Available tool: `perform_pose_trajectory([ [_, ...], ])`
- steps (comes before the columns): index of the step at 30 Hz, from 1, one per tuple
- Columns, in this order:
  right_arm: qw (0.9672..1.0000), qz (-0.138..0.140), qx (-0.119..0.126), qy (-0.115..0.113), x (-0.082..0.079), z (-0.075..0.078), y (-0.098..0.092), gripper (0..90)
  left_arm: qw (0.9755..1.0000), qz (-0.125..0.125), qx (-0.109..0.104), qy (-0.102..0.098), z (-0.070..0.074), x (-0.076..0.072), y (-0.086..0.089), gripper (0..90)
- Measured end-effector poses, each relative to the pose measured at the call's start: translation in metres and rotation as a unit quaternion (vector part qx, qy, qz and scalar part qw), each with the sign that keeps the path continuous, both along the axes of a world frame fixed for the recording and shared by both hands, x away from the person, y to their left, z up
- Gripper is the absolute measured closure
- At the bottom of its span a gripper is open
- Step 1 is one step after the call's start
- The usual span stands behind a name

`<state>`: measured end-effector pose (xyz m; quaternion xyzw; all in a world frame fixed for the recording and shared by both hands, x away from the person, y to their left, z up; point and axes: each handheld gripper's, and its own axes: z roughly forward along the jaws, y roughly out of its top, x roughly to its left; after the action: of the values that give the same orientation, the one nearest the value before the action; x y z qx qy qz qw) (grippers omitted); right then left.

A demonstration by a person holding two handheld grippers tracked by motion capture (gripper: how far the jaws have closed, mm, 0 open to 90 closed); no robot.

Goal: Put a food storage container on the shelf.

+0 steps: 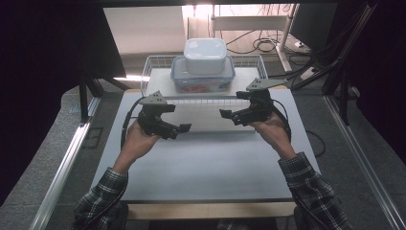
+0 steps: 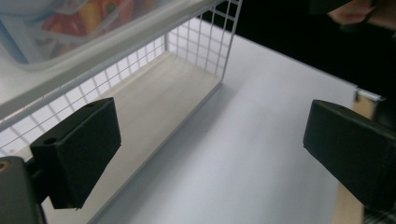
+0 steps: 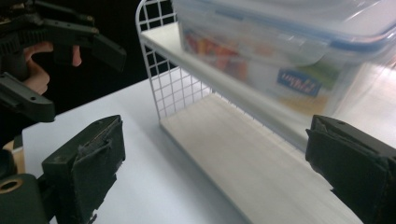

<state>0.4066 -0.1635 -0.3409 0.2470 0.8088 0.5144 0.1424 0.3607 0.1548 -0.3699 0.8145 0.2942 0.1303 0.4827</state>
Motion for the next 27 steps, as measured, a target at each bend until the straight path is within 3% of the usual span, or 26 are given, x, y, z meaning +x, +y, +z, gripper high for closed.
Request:
perform_pose_trajectory([
  [3,0.9999,-0.002,-0.01,-0.002,-0.003,-0.005,-0.001,4.8,0.9996,-0.007,0.026,-0.003,-0.009,-0.007,-0.006,2.8],
  [5,0.9999,0.0,-0.01,0.003,-0.005,-0.009,-0.001,4.8,0.9995,-0.01,0.028,0.0,-0.013,-0.009,-0.008,2.5],
  [8,0.9999,0.001,-0.013,0.002,-0.007,-0.013,-0.001,4.7,0.9996,-0.01,0.028,0.002,-0.018,-0.011,-0.008,2.5],
  [11,0.9998,0.003,-0.021,0.002,-0.01,-0.023,-0.001,4.5,0.9996,-0.012,0.01,0.023,-0.029,-0.014,-0.004,2.6],
  [14,0.9997,0.003,-0.023,0.002,-0.012,-0.03,-0.001,4.4,0.9992,-0.012,0.016,0.034,-0.037,-0.016,-0.003,2.7],
  [18,0.9996,-0.001,-0.027,0.002,-0.014,-0.036,-0.003,4.4,0.9989,0.0,0.035,0.032,-0.047,-0.019,-0.003,2.7],
  [23,0.9995,0.001,-0.03,0.009,-0.016,-0.046,-0.004,4.4,0.999,0.006,0.014,0.042,-0.06,-0.02,0.001,2.6],
  [27,0.9991,0.002,-0.04,0.011,-0.017,-0.051,-0.005,4.4,0.9988,0.006,0.026,0.042,-0.068,-0.022,0.0,2.8],
])
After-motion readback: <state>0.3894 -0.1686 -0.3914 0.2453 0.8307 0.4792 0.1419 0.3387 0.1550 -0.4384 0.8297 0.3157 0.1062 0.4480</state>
